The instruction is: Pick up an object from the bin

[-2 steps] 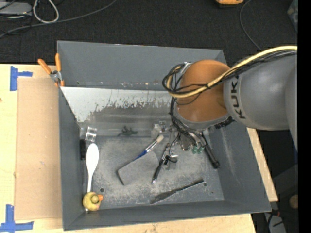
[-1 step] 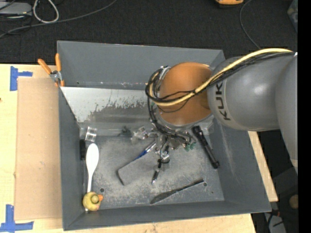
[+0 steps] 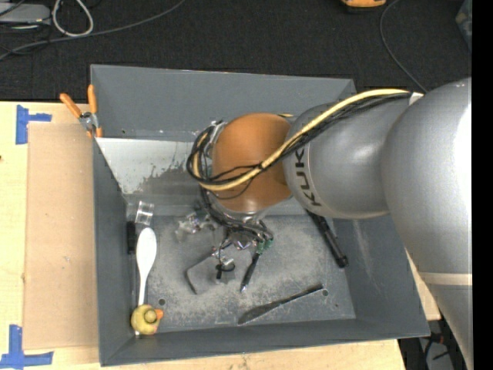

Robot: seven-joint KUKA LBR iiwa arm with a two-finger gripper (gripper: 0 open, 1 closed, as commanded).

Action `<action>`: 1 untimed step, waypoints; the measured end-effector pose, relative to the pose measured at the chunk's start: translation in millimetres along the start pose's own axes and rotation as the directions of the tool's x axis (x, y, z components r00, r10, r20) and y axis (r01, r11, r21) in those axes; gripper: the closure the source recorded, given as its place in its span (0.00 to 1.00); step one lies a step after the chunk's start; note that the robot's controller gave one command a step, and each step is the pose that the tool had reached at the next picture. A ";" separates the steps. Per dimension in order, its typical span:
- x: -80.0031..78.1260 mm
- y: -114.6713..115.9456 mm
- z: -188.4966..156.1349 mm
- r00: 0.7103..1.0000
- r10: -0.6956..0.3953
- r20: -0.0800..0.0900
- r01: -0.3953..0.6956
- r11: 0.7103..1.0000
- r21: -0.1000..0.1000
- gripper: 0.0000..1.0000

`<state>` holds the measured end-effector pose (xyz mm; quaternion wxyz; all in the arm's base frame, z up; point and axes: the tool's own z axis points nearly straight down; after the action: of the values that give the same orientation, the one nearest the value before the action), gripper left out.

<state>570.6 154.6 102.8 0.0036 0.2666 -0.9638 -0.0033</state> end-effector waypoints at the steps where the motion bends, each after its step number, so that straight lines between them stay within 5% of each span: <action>1: -3.4 2.2 25.5 0.958 -0.285 0.002 0.285 0.958 0.008 0.00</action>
Offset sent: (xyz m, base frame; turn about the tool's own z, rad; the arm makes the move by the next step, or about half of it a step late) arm -0.0116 -0.0125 -0.0328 -0.2154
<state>572.2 158.3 77.2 0.0004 0.4028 -0.9153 -0.0005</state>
